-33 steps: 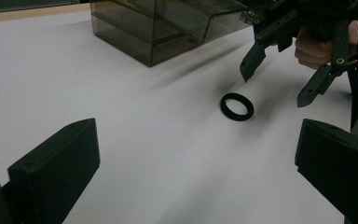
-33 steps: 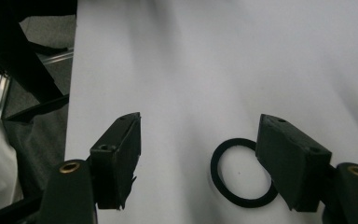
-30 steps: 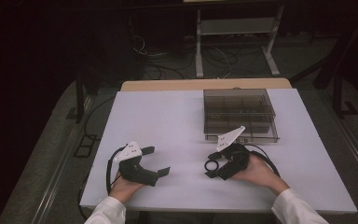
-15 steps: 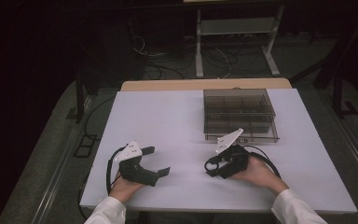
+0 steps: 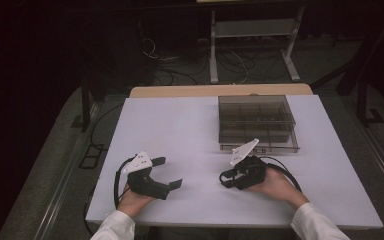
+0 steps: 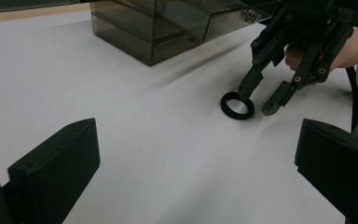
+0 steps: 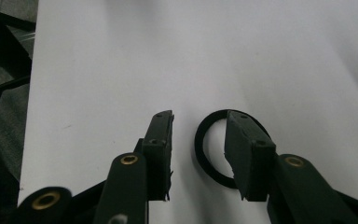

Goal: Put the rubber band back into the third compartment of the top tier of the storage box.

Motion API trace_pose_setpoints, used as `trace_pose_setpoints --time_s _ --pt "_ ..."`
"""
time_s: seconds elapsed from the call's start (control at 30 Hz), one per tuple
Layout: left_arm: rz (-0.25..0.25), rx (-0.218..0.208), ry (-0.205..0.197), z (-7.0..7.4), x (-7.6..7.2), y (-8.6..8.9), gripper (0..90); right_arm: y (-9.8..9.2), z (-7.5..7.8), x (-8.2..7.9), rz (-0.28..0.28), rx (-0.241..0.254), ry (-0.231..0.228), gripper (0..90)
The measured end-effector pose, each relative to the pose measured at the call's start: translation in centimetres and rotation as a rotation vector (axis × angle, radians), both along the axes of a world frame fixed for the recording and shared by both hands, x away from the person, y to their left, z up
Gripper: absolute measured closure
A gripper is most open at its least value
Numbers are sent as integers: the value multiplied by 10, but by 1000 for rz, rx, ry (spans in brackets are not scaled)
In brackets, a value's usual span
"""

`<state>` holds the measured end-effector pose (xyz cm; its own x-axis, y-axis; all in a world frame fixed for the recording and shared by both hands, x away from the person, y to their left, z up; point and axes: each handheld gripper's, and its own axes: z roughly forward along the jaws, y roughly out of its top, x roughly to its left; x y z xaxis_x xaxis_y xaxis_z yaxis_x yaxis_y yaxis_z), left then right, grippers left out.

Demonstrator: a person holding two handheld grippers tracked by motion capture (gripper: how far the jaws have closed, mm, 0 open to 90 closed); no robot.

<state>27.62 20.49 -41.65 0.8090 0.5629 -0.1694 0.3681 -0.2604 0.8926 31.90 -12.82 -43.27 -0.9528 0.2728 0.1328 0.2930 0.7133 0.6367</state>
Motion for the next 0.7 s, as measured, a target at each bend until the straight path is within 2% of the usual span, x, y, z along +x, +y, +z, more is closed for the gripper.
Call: trace_pose_setpoints --time_s 0.2,0.7 --pt "-1 0 0 0 0 0 0 -1 -5 2 -2 -20 6 654" --pt "-3 2 0 0 0 -1 0 2 -8 2 -1 -40 7 825"
